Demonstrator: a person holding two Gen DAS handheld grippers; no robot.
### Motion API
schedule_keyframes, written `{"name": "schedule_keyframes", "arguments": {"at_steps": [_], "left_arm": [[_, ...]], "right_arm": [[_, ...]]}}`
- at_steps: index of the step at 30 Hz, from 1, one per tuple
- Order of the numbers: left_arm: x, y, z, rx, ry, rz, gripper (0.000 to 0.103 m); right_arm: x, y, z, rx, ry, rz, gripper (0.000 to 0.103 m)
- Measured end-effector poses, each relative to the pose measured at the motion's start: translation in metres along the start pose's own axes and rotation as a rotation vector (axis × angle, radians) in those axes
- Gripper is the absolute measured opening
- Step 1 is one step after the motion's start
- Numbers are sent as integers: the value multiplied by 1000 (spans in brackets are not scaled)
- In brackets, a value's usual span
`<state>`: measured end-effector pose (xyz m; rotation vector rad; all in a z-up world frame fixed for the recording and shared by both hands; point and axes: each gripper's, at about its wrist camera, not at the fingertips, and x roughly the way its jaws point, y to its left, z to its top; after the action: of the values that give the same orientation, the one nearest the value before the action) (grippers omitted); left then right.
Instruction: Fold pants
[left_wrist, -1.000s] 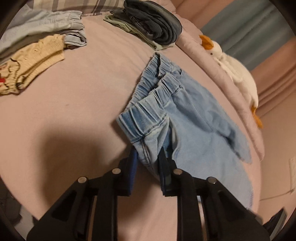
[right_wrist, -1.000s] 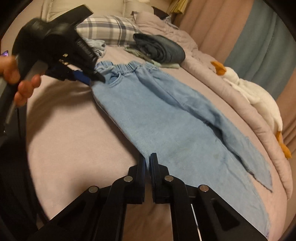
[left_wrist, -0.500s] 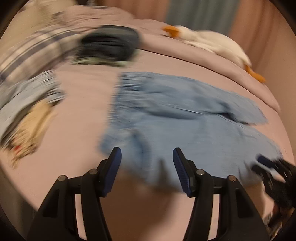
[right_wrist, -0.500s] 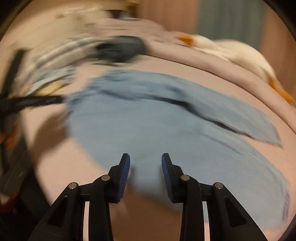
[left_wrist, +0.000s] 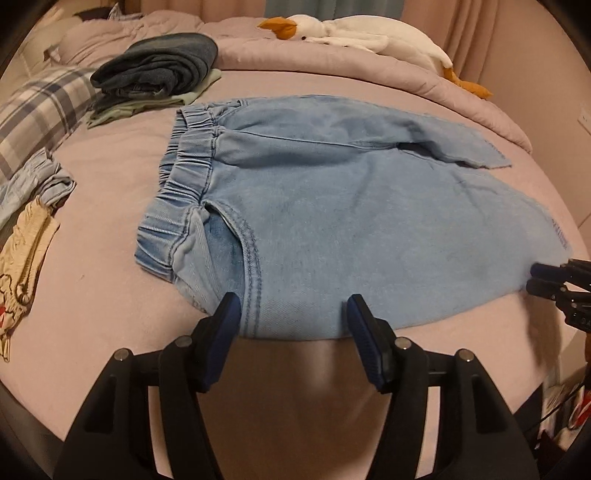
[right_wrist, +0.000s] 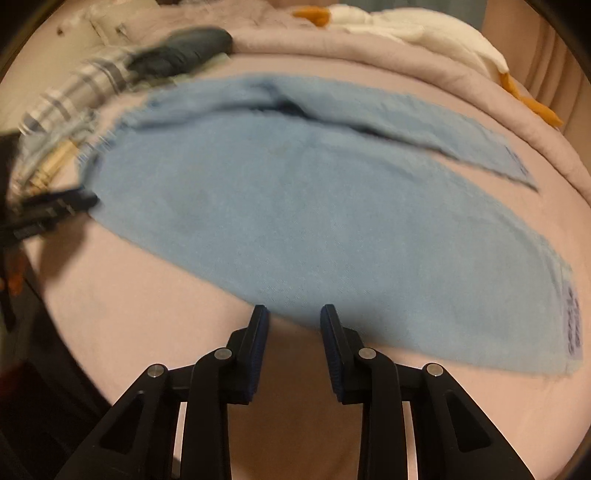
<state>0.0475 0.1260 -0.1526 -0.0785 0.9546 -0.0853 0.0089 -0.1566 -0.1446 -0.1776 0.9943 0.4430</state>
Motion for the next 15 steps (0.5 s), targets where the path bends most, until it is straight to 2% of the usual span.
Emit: {"name": "schedule_keyframes", "arguments": {"at_steps": [1, 3, 5, 8, 11, 12, 13, 15], "left_arm": [[1, 0, 5, -4, 5, 8, 63], [-2, -7, 7, -7, -1, 29, 72], [-2, -10, 9, -23, 9, 43, 73], [-3, -9, 10, -42, 10, 37, 73], [-7, -12, 15, -28, -1, 43, 73], [-9, -14, 18, -19, -11, 50, 73], [-11, -17, 22, -7, -24, 55, 73], [-11, -21, 31, 6, -41, 58, 74]], "right_arm": [[-4, -1, 7, -11, -33, 26, 31], [-3, 1, 23, -31, -72, 3, 34], [6, -3, 37, -16, -79, -54, 35], [20, -15, 50, 73, -63, -69, 35], [40, -20, 46, 90, 2, -152, 35], [46, -20, 40, 92, 21, -148, 36], [43, -19, 34, 83, -12, -148, 37], [38, -17, 28, 60, 1, -140, 37]]}}
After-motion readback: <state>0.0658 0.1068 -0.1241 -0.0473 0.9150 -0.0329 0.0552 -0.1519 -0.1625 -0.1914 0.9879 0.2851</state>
